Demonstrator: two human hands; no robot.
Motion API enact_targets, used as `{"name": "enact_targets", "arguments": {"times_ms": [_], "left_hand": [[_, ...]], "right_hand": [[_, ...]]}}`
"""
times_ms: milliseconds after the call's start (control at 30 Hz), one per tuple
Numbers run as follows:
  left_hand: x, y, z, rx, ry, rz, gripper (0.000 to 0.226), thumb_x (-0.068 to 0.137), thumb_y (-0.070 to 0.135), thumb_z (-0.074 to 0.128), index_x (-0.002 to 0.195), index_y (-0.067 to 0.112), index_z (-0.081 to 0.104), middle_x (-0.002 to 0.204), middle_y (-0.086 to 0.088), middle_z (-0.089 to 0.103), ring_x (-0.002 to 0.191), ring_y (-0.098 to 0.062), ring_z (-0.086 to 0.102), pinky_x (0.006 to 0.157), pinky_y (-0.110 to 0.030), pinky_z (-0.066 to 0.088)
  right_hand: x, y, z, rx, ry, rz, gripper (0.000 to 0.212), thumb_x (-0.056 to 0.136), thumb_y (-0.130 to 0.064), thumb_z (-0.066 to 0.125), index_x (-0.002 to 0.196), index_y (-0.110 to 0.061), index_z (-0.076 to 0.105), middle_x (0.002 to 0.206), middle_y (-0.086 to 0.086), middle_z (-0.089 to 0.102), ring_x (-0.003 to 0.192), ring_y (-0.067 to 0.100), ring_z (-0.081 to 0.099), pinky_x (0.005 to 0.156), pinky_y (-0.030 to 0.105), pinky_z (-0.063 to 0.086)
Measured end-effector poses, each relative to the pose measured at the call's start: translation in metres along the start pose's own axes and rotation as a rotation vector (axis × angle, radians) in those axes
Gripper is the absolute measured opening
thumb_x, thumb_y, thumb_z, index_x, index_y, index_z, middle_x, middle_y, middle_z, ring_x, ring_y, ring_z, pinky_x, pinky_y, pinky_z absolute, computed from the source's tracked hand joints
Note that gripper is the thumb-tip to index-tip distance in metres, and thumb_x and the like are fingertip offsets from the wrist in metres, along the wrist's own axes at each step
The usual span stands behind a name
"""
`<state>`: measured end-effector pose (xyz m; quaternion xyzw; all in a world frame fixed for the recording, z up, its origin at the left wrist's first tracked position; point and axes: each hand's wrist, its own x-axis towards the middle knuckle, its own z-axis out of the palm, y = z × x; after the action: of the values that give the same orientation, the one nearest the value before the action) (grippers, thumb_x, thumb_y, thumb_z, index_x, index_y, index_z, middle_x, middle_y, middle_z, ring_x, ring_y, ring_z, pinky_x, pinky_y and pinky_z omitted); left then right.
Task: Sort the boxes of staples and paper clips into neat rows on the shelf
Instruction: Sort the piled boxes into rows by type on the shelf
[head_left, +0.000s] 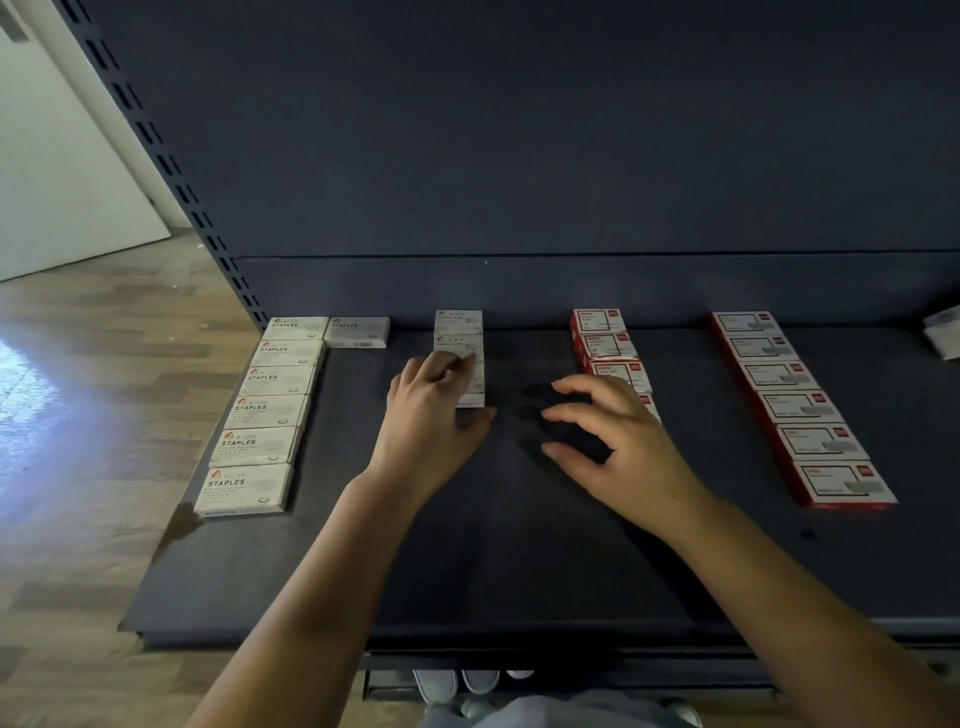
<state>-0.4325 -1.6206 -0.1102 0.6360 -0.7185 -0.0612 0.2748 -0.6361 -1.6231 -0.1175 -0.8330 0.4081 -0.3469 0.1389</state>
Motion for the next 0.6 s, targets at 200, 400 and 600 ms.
{"name": "enact_targets", "arguments": {"times_ms": [200,400,600], "left_hand": [[0.002,0.049,0.012,0.012,-0.042,0.139,0.058,0.075,0.04,0.055,0.118,0.001,0.062,0.108,-0.01,0.061,0.1,-0.034,0.056,0.087,-0.047,0.047],[0.013,0.117,0.039,-0.01,-0.111,0.22,0.057,0.075,0.041,0.052,0.116,0.003,0.063,0.11,-0.01,0.061,0.099,-0.036,0.057,0.087,-0.048,0.044],[0.03,0.194,0.081,-0.022,-0.196,0.285,0.058,0.077,0.041,0.052,0.119,0.001,0.06,0.109,-0.011,0.06,0.1,-0.035,0.056,0.086,-0.05,0.049]], "right_hand": [[-0.011,0.024,-0.025,-0.025,0.116,0.0,0.035,0.078,-0.034,0.057,0.096,-0.007,0.071,0.113,0.008,0.06,0.111,0.015,0.047,0.094,0.034,0.042],[-0.038,0.068,-0.078,-0.121,0.19,0.042,0.034,0.079,-0.032,0.057,0.095,-0.006,0.071,0.11,0.011,0.061,0.105,0.018,0.05,0.092,0.026,0.04],[-0.077,0.125,-0.141,-0.193,0.252,0.111,0.033,0.077,-0.029,0.058,0.09,-0.002,0.071,0.107,0.015,0.062,0.102,0.019,0.047,0.091,0.02,0.036]]}}
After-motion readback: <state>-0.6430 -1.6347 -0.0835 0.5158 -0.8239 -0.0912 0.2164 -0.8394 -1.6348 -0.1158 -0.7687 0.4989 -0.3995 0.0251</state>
